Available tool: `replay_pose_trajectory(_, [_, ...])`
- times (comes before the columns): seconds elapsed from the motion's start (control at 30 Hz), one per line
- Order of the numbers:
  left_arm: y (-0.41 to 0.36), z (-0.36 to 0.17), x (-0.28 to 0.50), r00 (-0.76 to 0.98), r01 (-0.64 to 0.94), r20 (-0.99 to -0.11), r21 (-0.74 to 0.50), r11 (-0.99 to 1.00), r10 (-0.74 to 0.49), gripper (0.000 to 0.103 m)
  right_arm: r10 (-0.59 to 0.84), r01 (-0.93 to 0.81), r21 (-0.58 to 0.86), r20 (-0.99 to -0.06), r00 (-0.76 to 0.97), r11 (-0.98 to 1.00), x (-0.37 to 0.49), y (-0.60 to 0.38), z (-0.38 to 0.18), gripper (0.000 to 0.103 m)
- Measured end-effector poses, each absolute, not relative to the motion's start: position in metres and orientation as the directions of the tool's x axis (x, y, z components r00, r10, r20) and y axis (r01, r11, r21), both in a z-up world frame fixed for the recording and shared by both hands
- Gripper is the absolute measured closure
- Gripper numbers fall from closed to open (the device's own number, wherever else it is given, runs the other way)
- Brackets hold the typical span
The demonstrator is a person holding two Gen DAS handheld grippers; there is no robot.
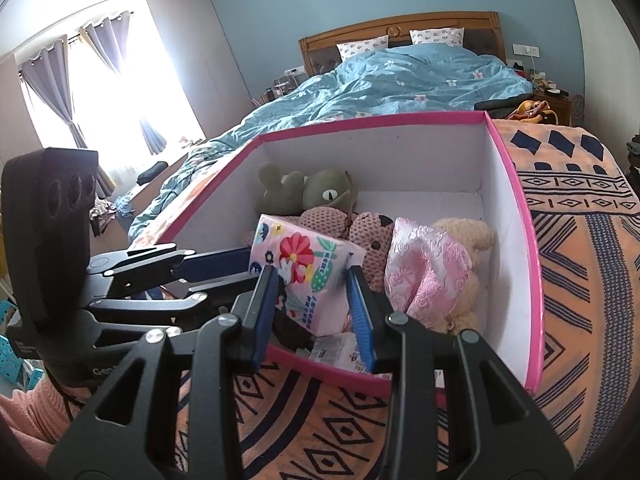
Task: Organize objects
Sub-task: 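Carry the floral tissue pack over the rim into the box, then open both grippers to drop the floral pack into the box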
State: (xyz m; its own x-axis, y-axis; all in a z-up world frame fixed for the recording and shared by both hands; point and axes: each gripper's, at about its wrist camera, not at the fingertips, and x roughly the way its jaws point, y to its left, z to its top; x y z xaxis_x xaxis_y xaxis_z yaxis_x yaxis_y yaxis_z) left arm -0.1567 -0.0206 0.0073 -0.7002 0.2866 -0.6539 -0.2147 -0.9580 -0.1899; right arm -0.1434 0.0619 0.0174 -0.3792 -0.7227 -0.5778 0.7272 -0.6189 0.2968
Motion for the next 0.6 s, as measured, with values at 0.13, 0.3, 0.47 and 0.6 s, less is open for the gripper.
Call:
replay_pose_trajectory(0.13, [-0.022,0.005,-0.159,-0.699,-0.209,-0.657,-0.189,-0.960,0.282,0.067,-0.710,0.725,0.279,-0.586,-0.391,-0.630,-0.143,0.059,0.016,0.064])
replay_pose_trajectory(0.3, [-0.020,0.007,-0.154,-0.718,-0.195,-0.652,-0.148,-0.970,0.244,0.059,-0.699,0.721,0.263,-0.588,-0.407,-0.641,-0.142,0.059,0.015,0.064])
replay_pose_trajectory(0.47, [-0.026,0.011,-0.141,-0.747,-0.177,-0.627,-0.133,-0.975,0.221,0.038,-0.705,0.714,0.272,-0.574,-0.417,-0.645,-0.138,0.067,0.019,0.061])
replay_pose_trajectory(0.6, [-0.028,0.018,-0.121,-0.781,-0.163,-0.594,-0.109,-0.981,0.196,0.020,-0.714,0.718,0.268,-0.552,-0.432,-0.642,-0.128,0.076,0.024,0.051])
